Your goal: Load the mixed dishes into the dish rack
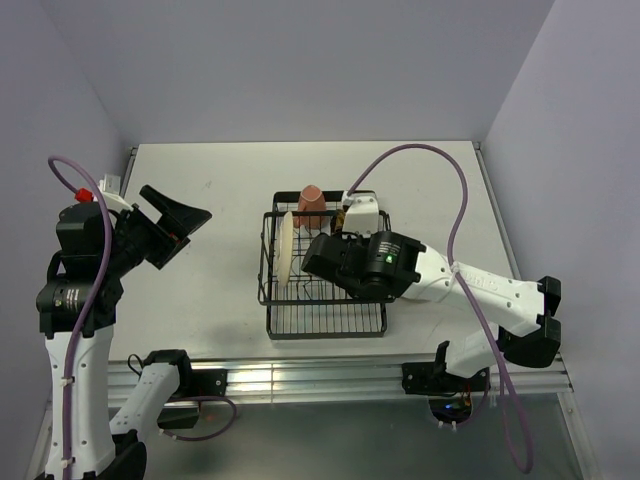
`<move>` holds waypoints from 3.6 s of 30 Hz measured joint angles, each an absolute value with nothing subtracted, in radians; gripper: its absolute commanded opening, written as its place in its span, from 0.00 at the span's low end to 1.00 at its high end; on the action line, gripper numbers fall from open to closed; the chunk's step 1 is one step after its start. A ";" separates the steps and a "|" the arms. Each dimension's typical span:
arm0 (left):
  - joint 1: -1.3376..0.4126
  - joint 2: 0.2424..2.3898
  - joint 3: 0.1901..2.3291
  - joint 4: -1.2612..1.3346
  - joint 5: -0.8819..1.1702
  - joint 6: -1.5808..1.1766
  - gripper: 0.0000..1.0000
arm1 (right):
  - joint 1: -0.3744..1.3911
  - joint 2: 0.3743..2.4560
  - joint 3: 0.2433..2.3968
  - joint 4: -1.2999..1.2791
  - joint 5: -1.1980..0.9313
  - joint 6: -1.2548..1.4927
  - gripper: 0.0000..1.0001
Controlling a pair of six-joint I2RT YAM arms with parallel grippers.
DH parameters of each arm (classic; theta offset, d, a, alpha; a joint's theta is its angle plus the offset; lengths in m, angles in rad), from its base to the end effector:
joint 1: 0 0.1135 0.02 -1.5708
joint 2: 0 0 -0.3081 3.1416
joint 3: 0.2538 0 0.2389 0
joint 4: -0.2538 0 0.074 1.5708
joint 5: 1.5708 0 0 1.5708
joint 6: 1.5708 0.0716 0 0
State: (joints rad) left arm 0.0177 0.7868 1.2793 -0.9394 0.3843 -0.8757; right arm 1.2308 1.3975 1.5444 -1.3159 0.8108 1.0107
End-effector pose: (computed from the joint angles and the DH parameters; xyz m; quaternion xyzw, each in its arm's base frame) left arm 0.1049 -0.0250 0.4332 -0.2671 0.7931 -0.3645 0.4084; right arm 0.1273 0.2043 0.3967 -0.0207 0.9037 -0.0030 0.4277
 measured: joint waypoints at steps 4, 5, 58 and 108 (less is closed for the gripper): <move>0.018 0.787 1.279 -0.939 0.384 -0.876 0.99 | 1.237 1.415 1.548 -1.330 0.795 1.021 0.66; 0.018 0.787 1.278 -0.938 0.384 -0.876 0.99 | 1.240 1.416 1.549 -1.332 0.793 1.021 0.67; -0.020 0.796 1.209 -0.913 0.379 -0.798 0.99 | 0.262 1.089 1.385 -1.024 0.469 0.579 0.99; -0.031 0.724 1.003 -0.762 0.526 -0.760 0.99 | -0.095 0.777 0.161 -0.139 -0.120 1.016 0.41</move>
